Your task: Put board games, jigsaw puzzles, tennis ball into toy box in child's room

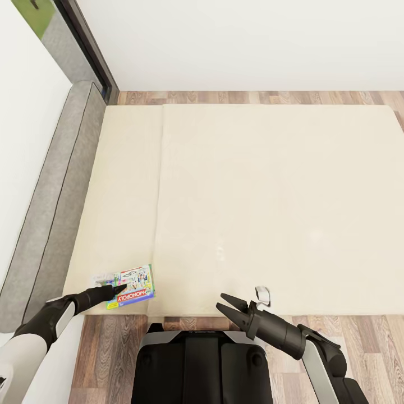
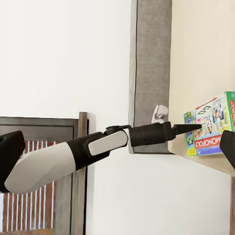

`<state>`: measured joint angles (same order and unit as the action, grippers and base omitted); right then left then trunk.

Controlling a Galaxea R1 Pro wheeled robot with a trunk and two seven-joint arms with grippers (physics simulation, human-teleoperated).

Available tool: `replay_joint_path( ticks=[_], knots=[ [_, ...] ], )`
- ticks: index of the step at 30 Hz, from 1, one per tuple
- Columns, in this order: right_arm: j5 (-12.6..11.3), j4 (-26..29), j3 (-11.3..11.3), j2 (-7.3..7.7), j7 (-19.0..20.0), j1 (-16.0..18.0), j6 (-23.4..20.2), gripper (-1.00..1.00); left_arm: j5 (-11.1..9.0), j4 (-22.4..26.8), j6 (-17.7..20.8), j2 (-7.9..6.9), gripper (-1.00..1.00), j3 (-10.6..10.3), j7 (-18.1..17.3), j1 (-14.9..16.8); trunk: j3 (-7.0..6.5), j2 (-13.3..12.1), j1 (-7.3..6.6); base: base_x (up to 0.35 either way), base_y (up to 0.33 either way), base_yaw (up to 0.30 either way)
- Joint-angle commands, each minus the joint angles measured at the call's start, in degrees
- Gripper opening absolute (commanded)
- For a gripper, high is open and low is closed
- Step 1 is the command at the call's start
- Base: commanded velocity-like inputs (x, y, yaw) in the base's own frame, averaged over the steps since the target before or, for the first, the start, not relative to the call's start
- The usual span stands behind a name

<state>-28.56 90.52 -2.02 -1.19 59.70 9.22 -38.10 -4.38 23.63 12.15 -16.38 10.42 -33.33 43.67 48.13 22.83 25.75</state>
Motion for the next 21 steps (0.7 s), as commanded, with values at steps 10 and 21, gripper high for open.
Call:
replay_joint_path(
  ticks=[10, 21],
  knots=[
    [-0.18, -0.02, -0.21, -0.04, 0.13, 0.02, -0.39, 1.00, -0.45, 0.01, 0.59, 0.09, 1.00, 0.19, -0.24, 0.01, 0.06, 0.08, 0.03, 0.000, 0.000, 0.000],
    [-0.18, -0.08, -0.17, -0.04, 0.08, 0.02, -0.39, 1.00, -0.45, 0.01, 0.59, 0.12, 1.00, 0.17, -0.31, 0.01, 0.06, 0.08, 0.03, 0.000, -0.060, 0.000]
  ],
)
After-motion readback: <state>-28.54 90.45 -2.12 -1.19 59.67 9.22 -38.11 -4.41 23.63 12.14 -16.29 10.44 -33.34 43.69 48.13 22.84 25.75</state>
